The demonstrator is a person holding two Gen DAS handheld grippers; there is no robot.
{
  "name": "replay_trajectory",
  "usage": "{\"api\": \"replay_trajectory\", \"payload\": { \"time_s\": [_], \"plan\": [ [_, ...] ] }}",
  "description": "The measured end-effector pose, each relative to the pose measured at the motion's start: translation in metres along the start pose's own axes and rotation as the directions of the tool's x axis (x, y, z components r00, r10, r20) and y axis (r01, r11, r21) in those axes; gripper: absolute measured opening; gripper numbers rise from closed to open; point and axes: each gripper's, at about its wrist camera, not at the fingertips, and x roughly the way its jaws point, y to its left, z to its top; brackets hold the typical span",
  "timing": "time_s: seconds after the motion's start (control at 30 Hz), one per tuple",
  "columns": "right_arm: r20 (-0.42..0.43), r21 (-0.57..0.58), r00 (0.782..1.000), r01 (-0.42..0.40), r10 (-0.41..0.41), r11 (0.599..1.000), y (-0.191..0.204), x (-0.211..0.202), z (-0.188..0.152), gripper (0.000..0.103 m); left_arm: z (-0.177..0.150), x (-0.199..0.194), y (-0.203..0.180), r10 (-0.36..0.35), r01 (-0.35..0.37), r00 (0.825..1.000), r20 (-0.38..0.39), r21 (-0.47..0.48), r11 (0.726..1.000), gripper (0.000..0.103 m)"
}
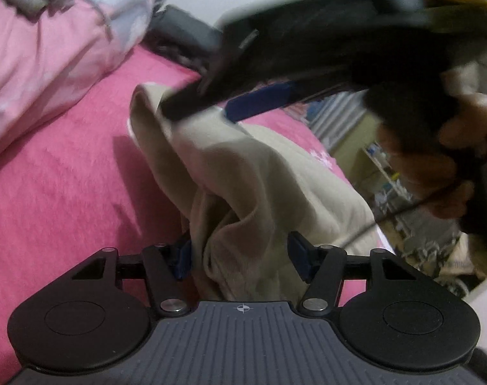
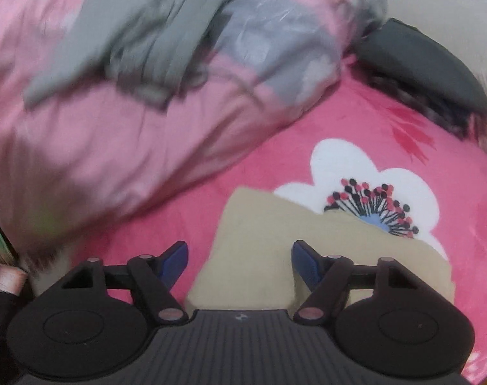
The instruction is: Fold clothes
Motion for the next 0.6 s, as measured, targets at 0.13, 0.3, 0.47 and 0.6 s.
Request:
{"api": "replay_trajectory", "payload": {
  "time_s": [0.13,0.3,0.47,0.6],
  "plan": [
    [-0.037,-0.003,0.998,0.05,-0.05,0.999,-0.007,0.009,-0.013,0.041,-0.005,-0.01,-0.009,0.029,-0.03,0.999,0.018,0.071,0.997,0.06],
    [-0.014,0.079,0.994,0.106,-0.105,0.991,-0.024,-0.017,-0.03,0.015,-0.002,-0.037,-0.017,0.057,-0.062,0.994,0.092,0.054,0.997,0.061],
    [0.004,0.216,0.986,0.16,-0.165,0.963,-0.043,-0.056,-0.077,0.007,0.003,-0.059,-0.02,0.075,-0.079,0.984,0.162,0.018,0.997,0.065],
    [-0.012,0.404,0.989,0.137,-0.145,0.904,-0.053,-0.088,-0.146,0.0,0.014,-0.063,-0.029,0.103,-0.107,0.982,0.158,0.021,0.994,0.07]
  ]
}}
